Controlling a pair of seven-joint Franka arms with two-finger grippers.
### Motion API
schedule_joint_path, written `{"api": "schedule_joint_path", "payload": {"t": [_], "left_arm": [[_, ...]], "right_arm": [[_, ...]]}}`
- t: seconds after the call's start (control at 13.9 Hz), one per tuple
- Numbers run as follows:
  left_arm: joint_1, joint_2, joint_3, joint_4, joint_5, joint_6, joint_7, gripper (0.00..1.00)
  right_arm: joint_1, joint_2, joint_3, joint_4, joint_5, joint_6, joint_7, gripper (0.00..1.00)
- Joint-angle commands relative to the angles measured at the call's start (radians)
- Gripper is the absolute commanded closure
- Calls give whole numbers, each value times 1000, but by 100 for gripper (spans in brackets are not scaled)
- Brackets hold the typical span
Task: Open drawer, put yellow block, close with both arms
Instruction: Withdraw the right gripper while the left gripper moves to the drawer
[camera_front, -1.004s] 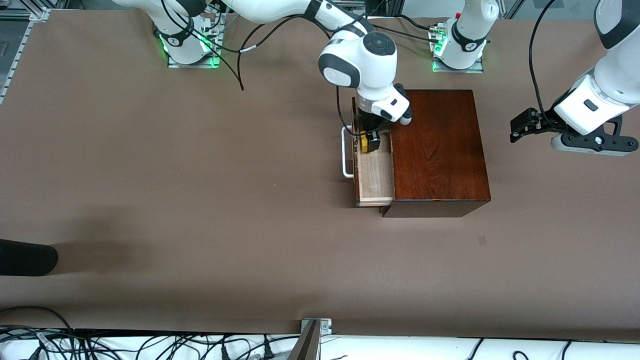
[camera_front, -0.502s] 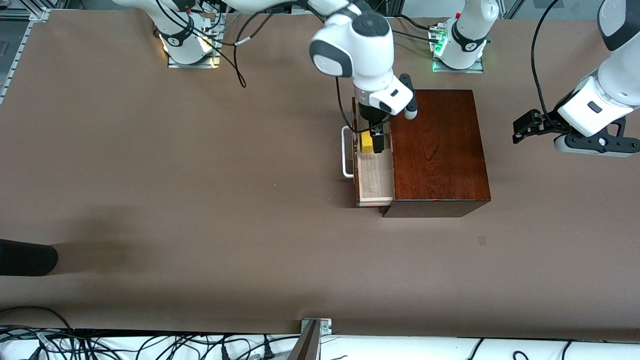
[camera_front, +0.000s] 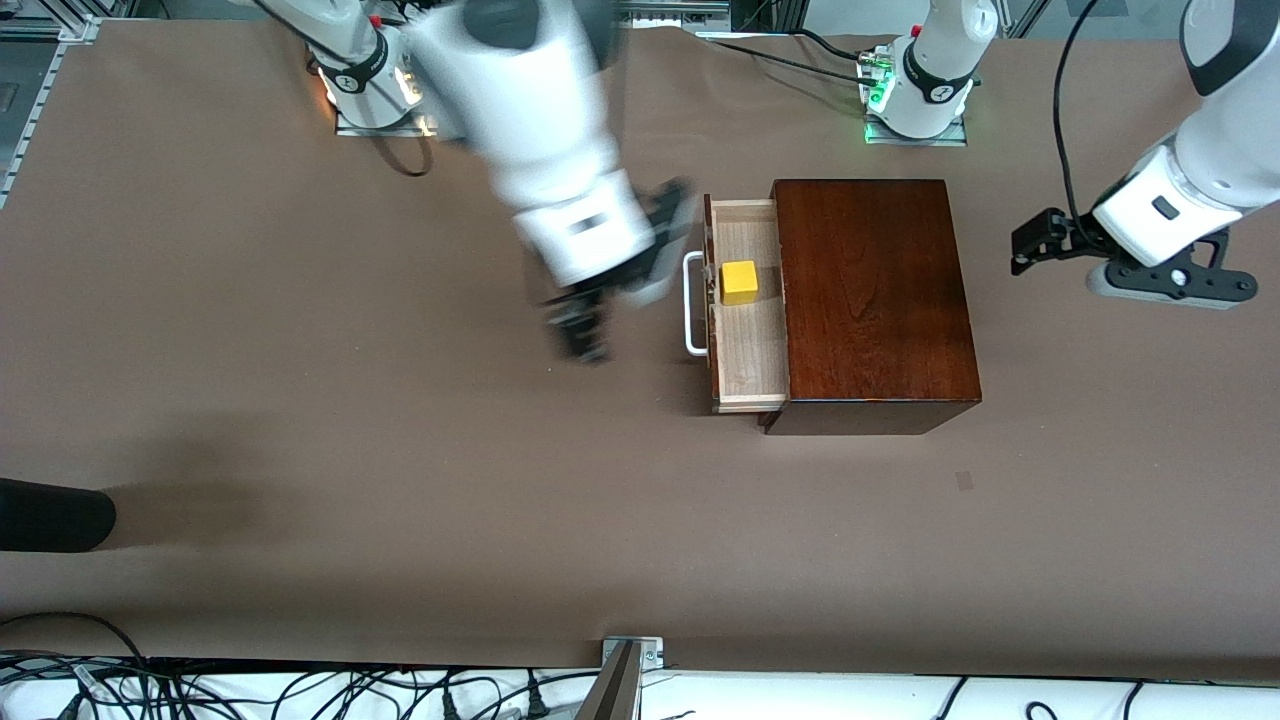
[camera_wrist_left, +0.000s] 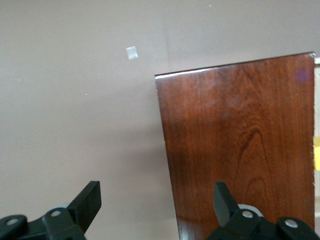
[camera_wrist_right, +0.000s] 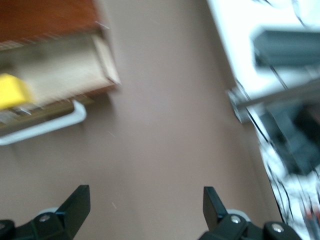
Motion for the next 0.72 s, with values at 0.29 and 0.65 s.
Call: {"api": "schedule_joint_path", "payload": {"t": [0.29,0.65], "left_arm": [[-20,43,-255,63,-82,-124,31,0],[-126,377,-443,367,-119,-126,-11,0]], "right_arm": [[-255,-451,-38,-473,101,-104,358,0],[-267,-556,-150,-584,94,-151,411,0]]}}
